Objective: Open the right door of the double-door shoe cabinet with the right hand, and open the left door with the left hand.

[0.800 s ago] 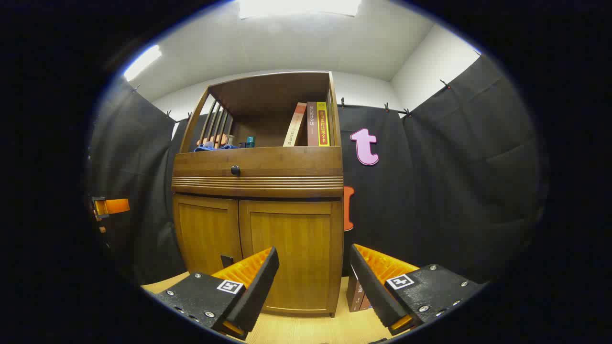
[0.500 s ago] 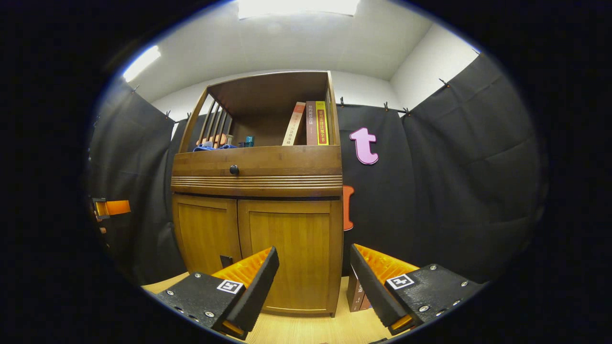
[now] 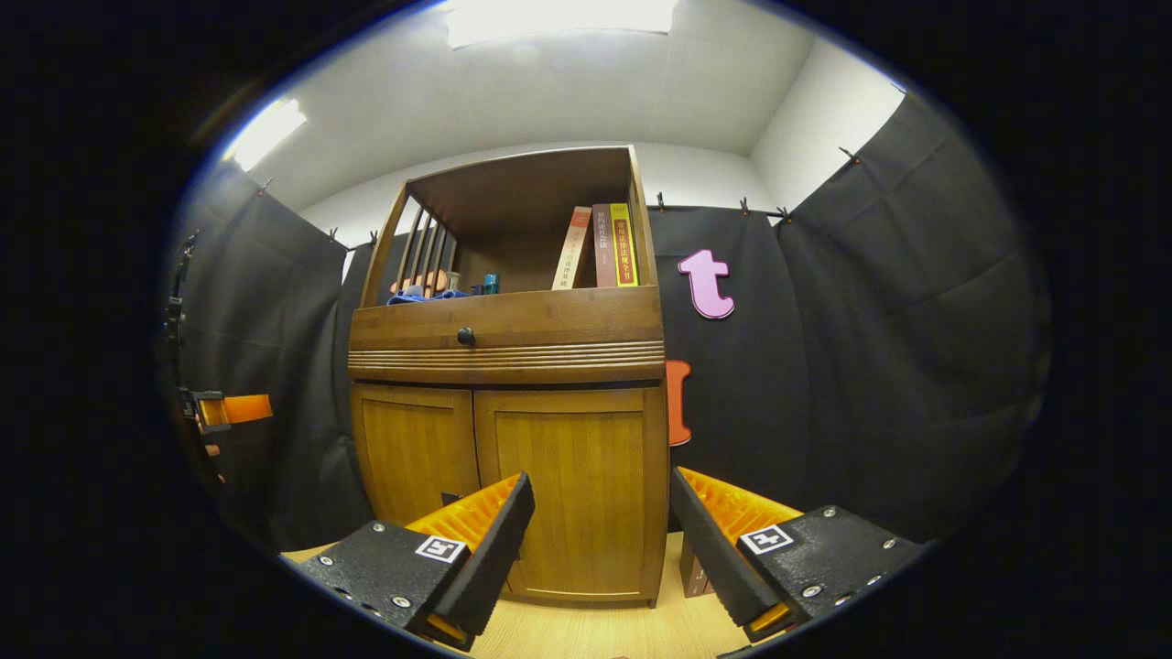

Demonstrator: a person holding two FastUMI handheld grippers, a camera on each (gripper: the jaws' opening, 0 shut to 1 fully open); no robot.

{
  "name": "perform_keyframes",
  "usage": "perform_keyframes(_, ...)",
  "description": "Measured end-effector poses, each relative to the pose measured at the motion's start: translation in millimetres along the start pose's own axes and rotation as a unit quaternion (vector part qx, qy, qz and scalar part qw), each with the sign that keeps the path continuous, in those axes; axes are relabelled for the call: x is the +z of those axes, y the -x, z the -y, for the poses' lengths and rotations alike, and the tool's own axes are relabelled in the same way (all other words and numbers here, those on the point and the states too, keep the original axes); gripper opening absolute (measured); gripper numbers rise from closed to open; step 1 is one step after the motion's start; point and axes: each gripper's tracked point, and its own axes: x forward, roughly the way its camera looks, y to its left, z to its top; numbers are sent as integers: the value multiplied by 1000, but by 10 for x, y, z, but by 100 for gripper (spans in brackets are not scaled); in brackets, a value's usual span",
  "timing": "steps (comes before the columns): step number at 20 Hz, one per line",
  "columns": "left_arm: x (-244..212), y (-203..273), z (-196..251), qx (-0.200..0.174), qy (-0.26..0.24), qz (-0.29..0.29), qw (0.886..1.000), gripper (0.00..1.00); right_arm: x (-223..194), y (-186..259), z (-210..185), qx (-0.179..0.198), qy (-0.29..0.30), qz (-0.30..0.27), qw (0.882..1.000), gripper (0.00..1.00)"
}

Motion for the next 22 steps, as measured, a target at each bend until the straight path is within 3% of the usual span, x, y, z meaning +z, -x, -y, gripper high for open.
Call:
perform_keyframes(1, 4, 14, 22, -5, -3, 0, 1000, 94, 2, 10, 9, -2, 1, -1, 1000, 93)
perform_keyframes(2, 12, 21, 27, -7, -9, 0, 1000, 95, -6, 23, 10, -2, -1, -2, 1000, 100)
perform_keyframes(3, 6, 34, 21, -6, -15, -2, 1000, 95, -10, 23, -6, -1, -3, -4, 1000, 93)
perform_keyframes(12, -80, 61, -31, -15, -12, -15, 1000, 96, -251, -129, -254, 12, -11, -15, 1000, 93)
perform_keyframes(22, -228, 39, -19, -37, -10, -31, 999, 95, -1180, -734, -968, 58, -30, -68, 996, 93)
